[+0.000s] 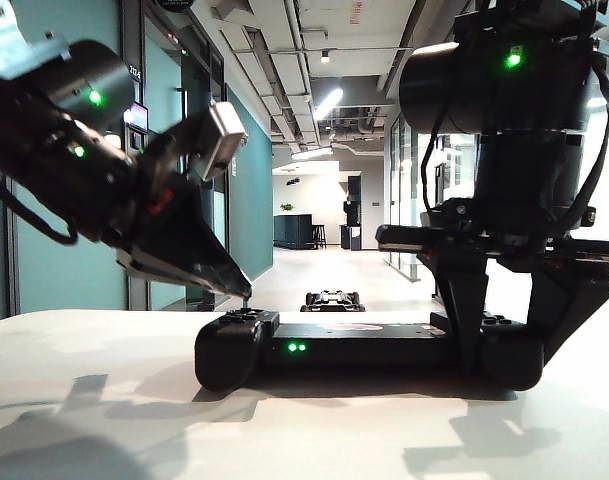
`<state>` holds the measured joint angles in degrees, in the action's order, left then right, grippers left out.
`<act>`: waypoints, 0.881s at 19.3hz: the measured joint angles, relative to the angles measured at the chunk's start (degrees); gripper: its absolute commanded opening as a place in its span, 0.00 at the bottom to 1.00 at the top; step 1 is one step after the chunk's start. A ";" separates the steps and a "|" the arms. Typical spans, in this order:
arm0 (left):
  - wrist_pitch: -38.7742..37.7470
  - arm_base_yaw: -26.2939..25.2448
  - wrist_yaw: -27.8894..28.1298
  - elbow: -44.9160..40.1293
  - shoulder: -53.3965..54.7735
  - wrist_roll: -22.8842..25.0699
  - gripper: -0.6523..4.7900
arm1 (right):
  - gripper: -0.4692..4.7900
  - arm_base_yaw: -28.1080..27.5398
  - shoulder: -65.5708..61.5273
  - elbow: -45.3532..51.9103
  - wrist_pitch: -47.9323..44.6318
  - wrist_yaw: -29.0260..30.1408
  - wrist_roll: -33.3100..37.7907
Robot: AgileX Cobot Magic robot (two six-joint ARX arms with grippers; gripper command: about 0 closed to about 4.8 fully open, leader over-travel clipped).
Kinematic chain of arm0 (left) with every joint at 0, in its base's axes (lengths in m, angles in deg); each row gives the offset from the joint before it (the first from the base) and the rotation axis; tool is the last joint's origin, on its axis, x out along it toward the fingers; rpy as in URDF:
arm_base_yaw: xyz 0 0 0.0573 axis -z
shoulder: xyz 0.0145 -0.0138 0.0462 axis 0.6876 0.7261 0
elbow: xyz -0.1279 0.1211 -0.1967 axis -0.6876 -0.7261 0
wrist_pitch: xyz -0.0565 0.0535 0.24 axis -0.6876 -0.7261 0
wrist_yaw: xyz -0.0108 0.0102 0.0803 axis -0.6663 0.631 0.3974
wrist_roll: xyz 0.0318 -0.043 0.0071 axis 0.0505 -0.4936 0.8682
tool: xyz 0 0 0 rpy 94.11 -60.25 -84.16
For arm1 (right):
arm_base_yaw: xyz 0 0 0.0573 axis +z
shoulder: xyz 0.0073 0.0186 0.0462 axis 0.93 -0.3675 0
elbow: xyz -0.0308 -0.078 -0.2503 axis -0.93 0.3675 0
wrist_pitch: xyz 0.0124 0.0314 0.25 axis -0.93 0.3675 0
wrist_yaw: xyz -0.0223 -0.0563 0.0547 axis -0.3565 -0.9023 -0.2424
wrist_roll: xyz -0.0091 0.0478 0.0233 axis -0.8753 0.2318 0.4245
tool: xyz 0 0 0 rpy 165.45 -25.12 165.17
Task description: Push the left joystick on the remote control sitting on the white table forward to make the robot dog walk in a straight line until it approaches the door.
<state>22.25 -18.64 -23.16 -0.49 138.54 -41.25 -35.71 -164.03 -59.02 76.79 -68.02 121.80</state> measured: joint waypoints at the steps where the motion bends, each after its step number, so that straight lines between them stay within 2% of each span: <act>1: 0.72 -0.02 -0.02 0.00 0.72 0.02 0.11 | 0.29 0.00 -0.02 0.00 0.00 0.02 0.00; 8: 4.68 -0.04 -0.02 -0.02 2.40 -0.28 0.11 | 0.29 0.00 -0.02 0.00 0.07 0.04 0.00; 17: 6.08 -0.07 0.24 -0.02 2.40 -0.46 0.11 | 0.29 0.00 -0.02 0.00 0.09 0.11 0.00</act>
<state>28.32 -18.71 -22.92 -0.51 140.94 -41.71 -35.71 -164.05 -59.02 76.88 -67.91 121.80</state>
